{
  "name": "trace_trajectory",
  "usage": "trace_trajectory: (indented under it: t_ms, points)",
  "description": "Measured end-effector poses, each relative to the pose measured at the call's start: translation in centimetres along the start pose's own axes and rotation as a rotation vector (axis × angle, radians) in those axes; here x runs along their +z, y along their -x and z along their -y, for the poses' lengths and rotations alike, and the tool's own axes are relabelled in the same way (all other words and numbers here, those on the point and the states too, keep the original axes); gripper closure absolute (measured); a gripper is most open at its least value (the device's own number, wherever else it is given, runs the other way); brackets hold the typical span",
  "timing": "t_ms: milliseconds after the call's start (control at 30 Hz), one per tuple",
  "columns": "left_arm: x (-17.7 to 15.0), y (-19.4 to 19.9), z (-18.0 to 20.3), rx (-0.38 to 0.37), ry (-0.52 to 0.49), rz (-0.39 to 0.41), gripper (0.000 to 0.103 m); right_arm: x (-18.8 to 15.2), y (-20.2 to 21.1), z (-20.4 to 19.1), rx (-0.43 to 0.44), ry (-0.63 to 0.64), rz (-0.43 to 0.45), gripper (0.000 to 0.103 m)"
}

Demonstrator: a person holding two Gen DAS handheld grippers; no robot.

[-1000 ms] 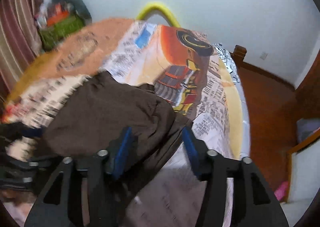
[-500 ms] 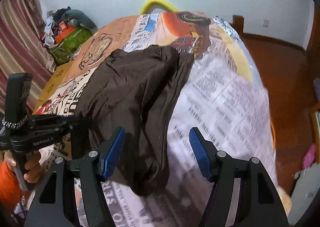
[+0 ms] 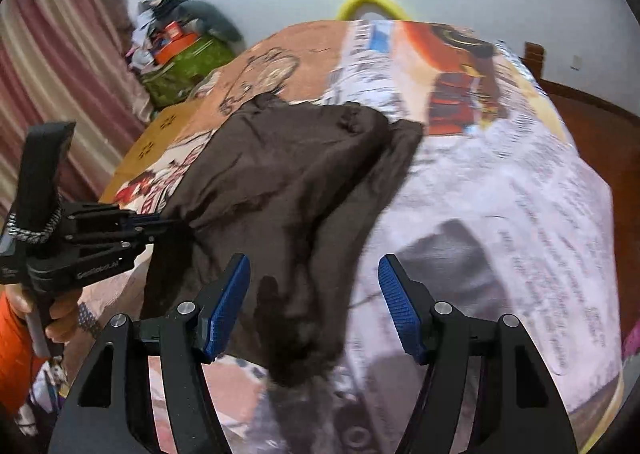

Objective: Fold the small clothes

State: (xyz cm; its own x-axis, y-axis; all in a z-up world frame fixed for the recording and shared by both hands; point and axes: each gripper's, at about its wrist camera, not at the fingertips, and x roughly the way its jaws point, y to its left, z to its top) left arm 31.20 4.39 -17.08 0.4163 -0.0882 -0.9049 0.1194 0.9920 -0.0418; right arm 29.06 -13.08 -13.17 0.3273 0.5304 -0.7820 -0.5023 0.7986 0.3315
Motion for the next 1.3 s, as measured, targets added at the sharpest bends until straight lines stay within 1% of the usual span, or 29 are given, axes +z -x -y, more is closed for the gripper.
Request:
trace_trajectory:
  t_ms: [33, 67, 100, 133, 200, 233, 267, 300, 333, 367, 433, 500, 600, 667, 700, 767, 833, 867, 900, 967, 1033, 1100, 1167, 1233, 1300]
  points:
    - [-0.2, 0.2, 0.1, -0.003, -0.003, 0.009, 0.068, 0.1, -0.5, -0.3, 0.001, 0.005, -0.001, 0.040]
    - [-0.5, 0.5, 0.2, -0.002, -0.006, 0.024, 0.063, 0.2, -0.9, -0.4, 0.005, 0.003, -0.003, 0.042]
    - [-0.7, 0.8, 0.2, 0.002, -0.009, 0.038, 0.055, 0.3, -1.4, -0.5, 0.014, 0.003, -0.011, 0.048]
    - [-0.9, 1.0, 0.3, 0.008, -0.010, 0.047, 0.051, 0.5, -1.9, -0.7, 0.018, 0.008, -0.019, 0.052]
    - [-1.0, 0.9, 0.2, 0.012, -0.008, 0.049, 0.051, 0.8, -3.0, -0.7, -0.004, 0.016, -0.039, 0.069]
    - [-1.0, 0.9, 0.1, 0.008, 0.001, 0.047, 0.051, 0.9, -3.2, -0.5, -0.006, 0.013, -0.039, 0.074]
    - [-1.0, 0.9, 0.0, 0.003, 0.011, 0.048, 0.051, 0.8, -3.2, -0.5, -0.002, 0.013, -0.036, 0.083]
    - [-1.0, 1.0, -0.3, -0.003, 0.026, 0.051, 0.051, 0.8, -2.9, -0.5, -0.005, 0.016, -0.033, 0.090]
    - [-1.0, 1.1, -0.5, -0.009, 0.041, 0.056, 0.050, 0.8, -2.3, -0.5, -0.019, 0.016, -0.013, 0.096]
    - [-0.9, 1.2, -0.8, -0.014, 0.055, 0.065, 0.049, 0.7, -1.5, -0.5, -0.023, 0.014, 0.010, 0.098]
    - [-0.8, 1.2, -1.2, -0.011, 0.077, 0.082, 0.045, 0.4, -0.1, -0.4, -0.033, 0.010, 0.044, 0.098]
    - [-0.8, 0.9, -1.5, -0.007, 0.095, 0.078, 0.045, 0.0, 0.3, 0.3, -0.075, 0.010, 0.055, 0.098]
    - [-0.9, 0.5, -1.7, -0.008, 0.116, 0.066, 0.045, -0.9, -1.0, 1.6, -0.114, -0.009, -0.007, 0.098]
    - [-0.9, 0.6, -1.7, -0.003, 0.112, 0.072, 0.045, -1.6, -1.6, 2.0, -0.132, -0.011, -0.054, 0.098]
    - [-0.9, 0.8, -1.6, 0.006, 0.104, 0.079, 0.045, -1.7, -1.3, 1.9, -0.140, -0.009, -0.050, 0.098]
    - [-0.7, 1.0, -1.5, 0.032, 0.087, 0.092, 0.045, -1.4, 0.0, 1.6, -0.132, -0.012, -0.007, 0.097]
    - [-0.2, 1.3, -1.5, 0.054, 0.072, 0.108, 0.043, -0.5, 1.2, 1.0, -0.103, -0.014, 0.036, 0.082]
    - [0.1, 1.4, -1.5, 0.061, 0.068, 0.118, 0.041, 0.1, 1.8, 0.6, -0.087, -0.012, 0.070, 0.066]
    - [0.5, 1.6, -1.6, 0.066, 0.067, 0.131, 0.037, 0.7, 2.1, 0.3, -0.077, -0.004, 0.096, 0.055]
    - [1.1, 1.7, -1.8, 0.069, 0.074, 0.154, 0.033, 1.6, 1.6, -0.4, -0.074, 0.016, 0.101, 0.054]
    - [2.0, 1.4, -2.3, 0.070, 0.089, 0.172, 0.026, 2.2, 0.0, -1.0, -0.079, 0.048, 0.079, 0.054]
    - [2.7, 0.6, -2.8, 0.074, 0.106, 0.174, 0.025, 2.1, -2.1, -1.0, -0.125, 0.087, 0.037, 0.054]
    - [3.3, -0.8, -3.4, 0.079, 0.124, 0.155, 0.025, 1.3, -3.4, -0.3, -0.162, 0.101, -0.005, 0.054]
    - [3.7, -2.7, -3.7, 0.079, 0.119, 0.120, 0.025, 0.5, -3.2, 0.7, -0.166, 0.083, 0.000, 0.054]
    - [3.7, -4.2, -3.7, 0.120, 0.100, 0.094, 0.025, 0.1, -2.4, 1.6, -0.158, 0.062, -0.005, 0.055]
